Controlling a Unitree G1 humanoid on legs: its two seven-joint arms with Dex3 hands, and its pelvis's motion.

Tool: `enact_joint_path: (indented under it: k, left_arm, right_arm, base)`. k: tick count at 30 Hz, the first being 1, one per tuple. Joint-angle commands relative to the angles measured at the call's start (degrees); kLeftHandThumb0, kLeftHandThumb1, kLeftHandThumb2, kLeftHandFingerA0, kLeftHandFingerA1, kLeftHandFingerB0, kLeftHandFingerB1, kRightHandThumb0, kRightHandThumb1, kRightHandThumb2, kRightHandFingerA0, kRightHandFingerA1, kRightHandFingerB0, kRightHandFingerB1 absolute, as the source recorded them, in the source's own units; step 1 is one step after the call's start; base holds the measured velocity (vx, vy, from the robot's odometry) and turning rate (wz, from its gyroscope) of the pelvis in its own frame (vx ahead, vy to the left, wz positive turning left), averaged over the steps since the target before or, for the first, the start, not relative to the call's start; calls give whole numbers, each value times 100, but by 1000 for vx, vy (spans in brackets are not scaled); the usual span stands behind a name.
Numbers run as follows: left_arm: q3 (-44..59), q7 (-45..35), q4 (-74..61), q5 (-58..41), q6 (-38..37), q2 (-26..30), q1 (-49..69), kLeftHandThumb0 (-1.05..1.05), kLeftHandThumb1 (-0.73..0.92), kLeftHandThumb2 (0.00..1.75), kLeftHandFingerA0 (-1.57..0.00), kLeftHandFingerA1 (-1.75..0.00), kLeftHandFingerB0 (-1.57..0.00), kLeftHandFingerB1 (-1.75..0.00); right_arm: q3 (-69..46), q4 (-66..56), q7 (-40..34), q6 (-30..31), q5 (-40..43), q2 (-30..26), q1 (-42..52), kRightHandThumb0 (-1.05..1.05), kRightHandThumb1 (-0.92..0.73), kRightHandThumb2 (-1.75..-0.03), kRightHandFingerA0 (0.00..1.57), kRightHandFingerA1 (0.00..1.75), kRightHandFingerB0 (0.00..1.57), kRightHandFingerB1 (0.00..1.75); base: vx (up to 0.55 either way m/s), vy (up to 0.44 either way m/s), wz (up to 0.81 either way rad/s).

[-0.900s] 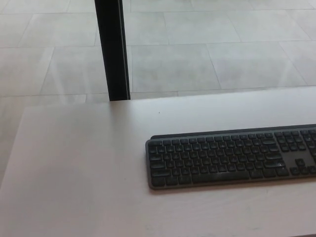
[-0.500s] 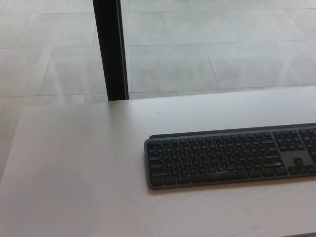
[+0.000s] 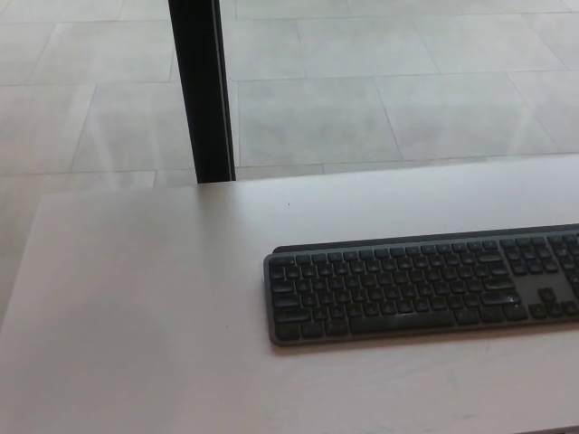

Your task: The robot uses its right fingers to click on the space key of the black keyboard placed on the center of the white desk.

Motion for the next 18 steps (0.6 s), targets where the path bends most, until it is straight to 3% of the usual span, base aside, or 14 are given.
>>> enact_joint_path:
  k: [1, 3, 6, 7, 8, 9, 18]
  left_arm:
    - [-90, 119, 26, -81, -164, 119, 20, -41, 46, 53, -80, -80, -79, -62]
    - [41, 68, 7, -267, -175, 87, -8, -36, 45, 53, -78, -81, -77, -64]
    - [-39, 106, 30, -196, -114, 110, 9, -41, 46, 53, -78, -77, -72, -60]
    - [-31, 92, 51, -205, -110, 115, 6, -41, 46, 53, -79, -76, -73, -59]
    - [20, 51, 51, -265, -124, 103, -1, -38, 46, 53, -77, -77, -73, -61]
    - [-11, 75, 23, -235, -140, 93, -4, -40, 47, 52, -79, -78, -79, -63]
    - [-187, 190, 22, -64, -112, 127, 0, -42, 47, 54, -78, -80, -75, -61]
  right_arm:
    - [1085, -484, 428, -210, -730, -298, 107, -27, -52, -55, 91, 164, 74, 46]
    - [1858, -553, 662, -777, -1349, -469, 223, -29, -49, -58, 87, 163, 73, 46]
    - [2436, -374, 961, -1390, -1631, -603, 224, -5, -53, -55, 83, 163, 63, 42]
    - [2670, -324, 1167, -1581, -1666, -632, 206, -5, -52, -66, 99, 155, 65, 50]
    - [2817, -320, 1289, -1679, -1644, -611, 181, -1, -53, -56, 80, 165, 63, 42]
    - [3176, -284, 1543, -1884, -1802, -699, 157, 6, -57, -56, 76, 168, 61, 41]
    - [4343, -365, 2060, -1919, -2385, -1273, -51, -8, -50, -66, 83, 171, 62, 40]
  base:
    - [0, 0, 0]
    - [0, 0, 0]
    - [0, 0, 0]
    - [0, 0, 0]
    - [0, 0, 0]
    - [0, 0, 0]
    - [0, 0, 0]
